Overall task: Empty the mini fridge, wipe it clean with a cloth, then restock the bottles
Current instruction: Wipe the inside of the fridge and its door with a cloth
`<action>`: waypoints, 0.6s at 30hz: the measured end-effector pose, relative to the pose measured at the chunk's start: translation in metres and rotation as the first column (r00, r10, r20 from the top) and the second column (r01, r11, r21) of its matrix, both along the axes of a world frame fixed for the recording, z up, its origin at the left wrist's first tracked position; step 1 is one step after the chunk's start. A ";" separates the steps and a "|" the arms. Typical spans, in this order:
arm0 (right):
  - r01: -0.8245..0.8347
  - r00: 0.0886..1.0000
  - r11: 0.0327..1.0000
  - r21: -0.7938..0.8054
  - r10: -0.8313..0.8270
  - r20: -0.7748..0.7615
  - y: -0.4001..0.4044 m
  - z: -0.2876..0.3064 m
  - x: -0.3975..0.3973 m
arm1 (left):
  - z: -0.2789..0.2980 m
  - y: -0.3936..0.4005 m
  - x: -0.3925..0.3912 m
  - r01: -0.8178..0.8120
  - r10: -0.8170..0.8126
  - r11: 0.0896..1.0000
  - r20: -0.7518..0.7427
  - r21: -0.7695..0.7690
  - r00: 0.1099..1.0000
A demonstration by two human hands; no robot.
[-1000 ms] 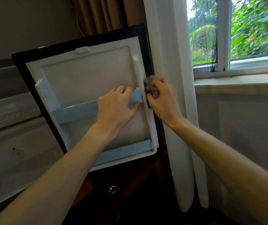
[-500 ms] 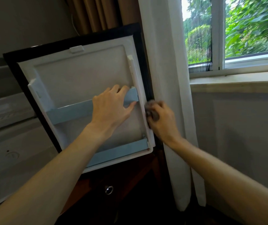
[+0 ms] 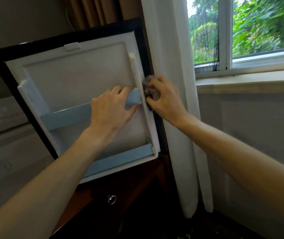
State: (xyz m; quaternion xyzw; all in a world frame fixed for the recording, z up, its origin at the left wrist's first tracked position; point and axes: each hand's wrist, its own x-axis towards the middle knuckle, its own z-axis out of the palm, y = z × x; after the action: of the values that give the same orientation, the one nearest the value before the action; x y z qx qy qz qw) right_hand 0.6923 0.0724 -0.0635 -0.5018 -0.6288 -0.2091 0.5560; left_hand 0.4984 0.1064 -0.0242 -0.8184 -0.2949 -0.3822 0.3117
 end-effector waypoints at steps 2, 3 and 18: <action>-0.012 1.000 0.998 -0.068 0.013 0.006 -0.006 -0.042 -0.002 | 0.000 -0.001 0.000 -0.003 0.003 1.000 0.003 -0.007 1.000; -0.018 1.000 0.996 -0.091 0.019 0.010 -0.009 -0.059 -0.003 | -0.001 -0.002 0.000 -0.005 0.005 1.000 0.003 -0.010 1.000; 0.038 0.992 0.990 0.133 -0.053 0.115 -0.001 0.115 -0.003 | -0.003 0.002 -0.002 0.024 -0.024 0.999 -0.001 0.026 1.000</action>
State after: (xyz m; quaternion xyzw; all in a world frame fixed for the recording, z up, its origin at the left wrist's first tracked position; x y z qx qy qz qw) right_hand 0.6898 0.0712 0.0513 -0.4655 -0.6338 -0.2917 0.5445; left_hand 0.4961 0.1086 -0.0268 -0.8178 -0.2801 -0.3895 0.3178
